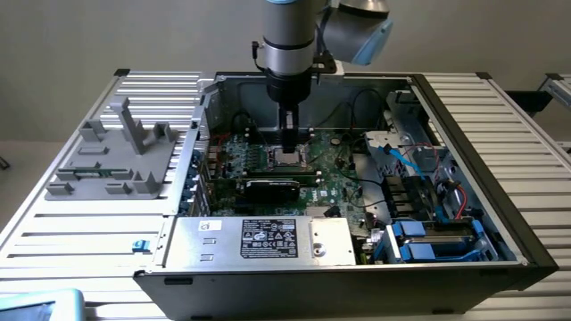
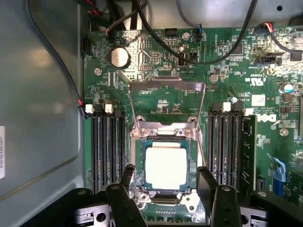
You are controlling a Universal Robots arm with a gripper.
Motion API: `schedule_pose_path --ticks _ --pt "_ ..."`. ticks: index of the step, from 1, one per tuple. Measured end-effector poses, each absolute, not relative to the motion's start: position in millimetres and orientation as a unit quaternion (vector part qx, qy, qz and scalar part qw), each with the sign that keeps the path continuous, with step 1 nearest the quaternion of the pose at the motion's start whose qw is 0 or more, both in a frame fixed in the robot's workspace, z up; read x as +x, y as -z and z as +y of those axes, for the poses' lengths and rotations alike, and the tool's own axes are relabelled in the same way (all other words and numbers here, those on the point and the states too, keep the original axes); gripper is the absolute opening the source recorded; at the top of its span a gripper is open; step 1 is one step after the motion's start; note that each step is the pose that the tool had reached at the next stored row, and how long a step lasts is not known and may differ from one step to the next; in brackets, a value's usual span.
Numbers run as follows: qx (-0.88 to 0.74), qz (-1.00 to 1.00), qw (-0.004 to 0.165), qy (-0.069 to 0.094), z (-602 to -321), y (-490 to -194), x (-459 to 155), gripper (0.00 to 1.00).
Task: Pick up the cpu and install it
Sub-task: 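Place the cpu into insertion slot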
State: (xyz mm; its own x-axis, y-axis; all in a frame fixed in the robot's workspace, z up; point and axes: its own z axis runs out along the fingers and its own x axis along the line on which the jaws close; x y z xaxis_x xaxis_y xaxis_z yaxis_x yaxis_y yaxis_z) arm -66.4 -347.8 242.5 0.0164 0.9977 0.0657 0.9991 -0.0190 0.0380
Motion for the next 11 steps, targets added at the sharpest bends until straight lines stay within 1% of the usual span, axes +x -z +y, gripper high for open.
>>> schedule_pose_path --ticks 5,11 --pt "-0.713 -0.7 0.009 0.037 -348 -264 -59 0.64" --pt "-0.713 -0.7 0.009 0.037 -348 -278 -44 0.64"
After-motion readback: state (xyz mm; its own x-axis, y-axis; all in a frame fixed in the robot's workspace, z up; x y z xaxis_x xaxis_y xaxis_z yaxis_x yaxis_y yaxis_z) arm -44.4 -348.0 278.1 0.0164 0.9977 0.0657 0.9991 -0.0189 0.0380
